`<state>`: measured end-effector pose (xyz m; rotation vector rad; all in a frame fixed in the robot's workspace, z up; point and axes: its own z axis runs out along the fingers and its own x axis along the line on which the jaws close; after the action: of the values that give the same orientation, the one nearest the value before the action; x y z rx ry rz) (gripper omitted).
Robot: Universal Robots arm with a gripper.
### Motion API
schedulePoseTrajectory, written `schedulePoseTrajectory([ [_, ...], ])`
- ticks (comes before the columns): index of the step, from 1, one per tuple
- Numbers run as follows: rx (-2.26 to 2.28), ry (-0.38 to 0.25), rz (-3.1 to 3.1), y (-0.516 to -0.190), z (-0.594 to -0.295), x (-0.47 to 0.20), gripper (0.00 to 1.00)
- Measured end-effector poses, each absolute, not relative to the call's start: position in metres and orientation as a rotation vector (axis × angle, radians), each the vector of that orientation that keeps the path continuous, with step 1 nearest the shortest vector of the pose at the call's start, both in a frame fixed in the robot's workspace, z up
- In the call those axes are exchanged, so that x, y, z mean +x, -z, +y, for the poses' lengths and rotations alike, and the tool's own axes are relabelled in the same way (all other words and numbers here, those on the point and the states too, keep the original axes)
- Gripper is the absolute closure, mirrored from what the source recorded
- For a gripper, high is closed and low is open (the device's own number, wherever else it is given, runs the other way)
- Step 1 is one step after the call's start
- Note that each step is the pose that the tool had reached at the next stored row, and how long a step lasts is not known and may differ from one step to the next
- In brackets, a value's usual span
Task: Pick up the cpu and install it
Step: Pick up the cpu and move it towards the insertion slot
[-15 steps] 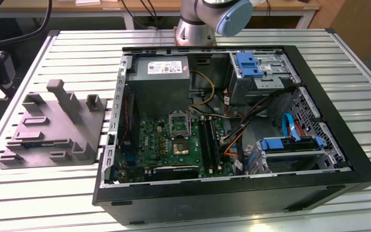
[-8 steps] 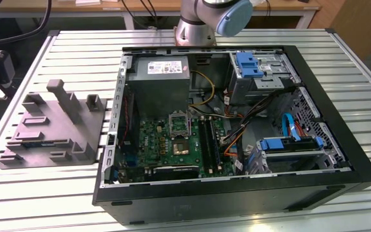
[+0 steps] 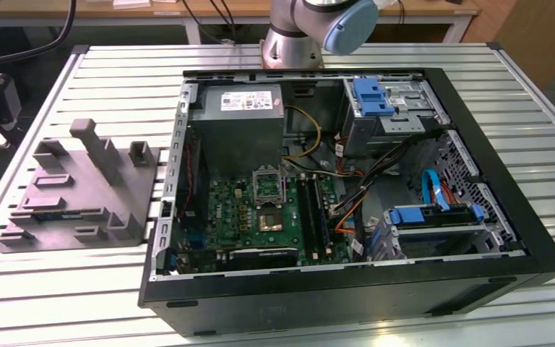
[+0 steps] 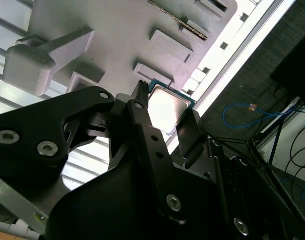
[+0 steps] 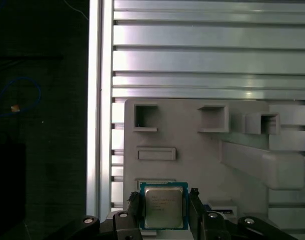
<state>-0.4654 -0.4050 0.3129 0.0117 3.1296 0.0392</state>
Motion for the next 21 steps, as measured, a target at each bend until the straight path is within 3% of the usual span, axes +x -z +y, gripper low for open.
schedulePoseTrajectory([
  [21,0.012,-0.039,3.13,-0.3213,-0.405,-0.4654,0.53],
])
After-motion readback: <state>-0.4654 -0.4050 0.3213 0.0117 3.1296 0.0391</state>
